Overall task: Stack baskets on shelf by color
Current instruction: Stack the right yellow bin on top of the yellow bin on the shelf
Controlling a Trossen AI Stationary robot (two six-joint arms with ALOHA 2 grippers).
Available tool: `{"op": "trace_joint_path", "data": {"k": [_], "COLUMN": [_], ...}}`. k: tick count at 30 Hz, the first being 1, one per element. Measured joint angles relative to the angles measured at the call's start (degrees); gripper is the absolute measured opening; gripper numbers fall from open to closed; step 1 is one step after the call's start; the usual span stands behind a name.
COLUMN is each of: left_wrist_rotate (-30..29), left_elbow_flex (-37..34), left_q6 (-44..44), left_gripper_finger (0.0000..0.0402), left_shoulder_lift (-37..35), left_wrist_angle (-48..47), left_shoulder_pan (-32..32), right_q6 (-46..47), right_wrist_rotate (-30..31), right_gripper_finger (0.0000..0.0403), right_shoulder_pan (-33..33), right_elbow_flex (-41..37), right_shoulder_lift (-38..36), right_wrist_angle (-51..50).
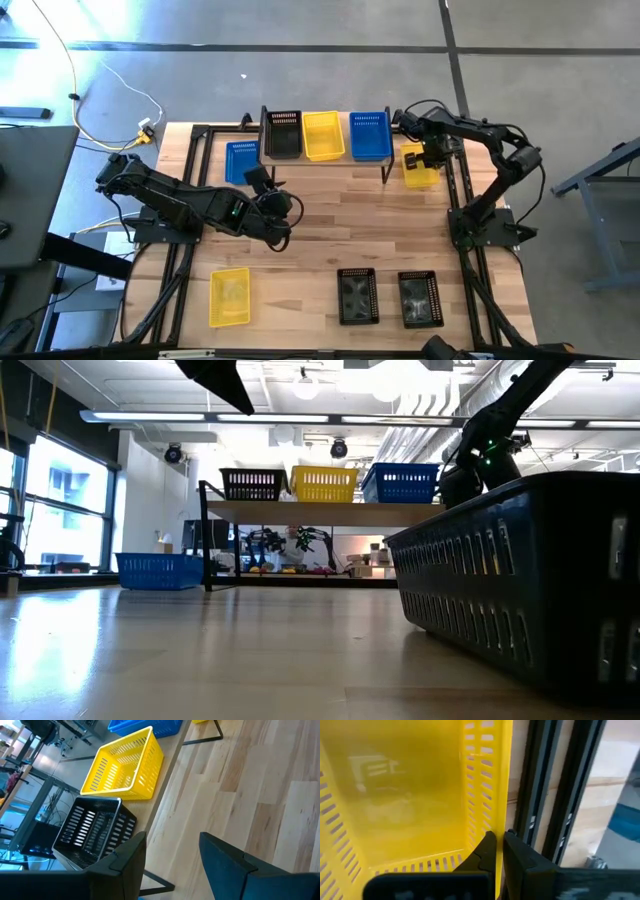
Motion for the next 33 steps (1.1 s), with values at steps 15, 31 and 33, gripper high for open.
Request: {"op": "trace_joint_path", "data": {"k": [15,31,33], "left_wrist_rotate": [0.04,0.07,0.07], "left_elbow_flex": [0.00,0.00,0.00], "left_q6": [0.00,0.00,0.00], "left_gripper_finger": [0.0172,0.0172,0.0172], "left_shoulder_lift": [0.00,0.00,0.00], "left_wrist_angle": [0.04,0.05,0.07], "left_shoulder_pan": [0.00,0.00,0.00], "right_q6": [0.39,0.42,0.60], "right_wrist_rotate": [-2.70,-1.90,-0.78], "right_gripper_finger": [0.0078,0.0083,0.0083], "right_shoulder_pan": [-0.16,0.24,0.24], "right_elbow_flex": [-0.01,-0.07,-0.07], "right_shoulder_lift": [-0.04,1.15,1.86], "right_wrist_angle": [1.09,2.88,2.15]}}
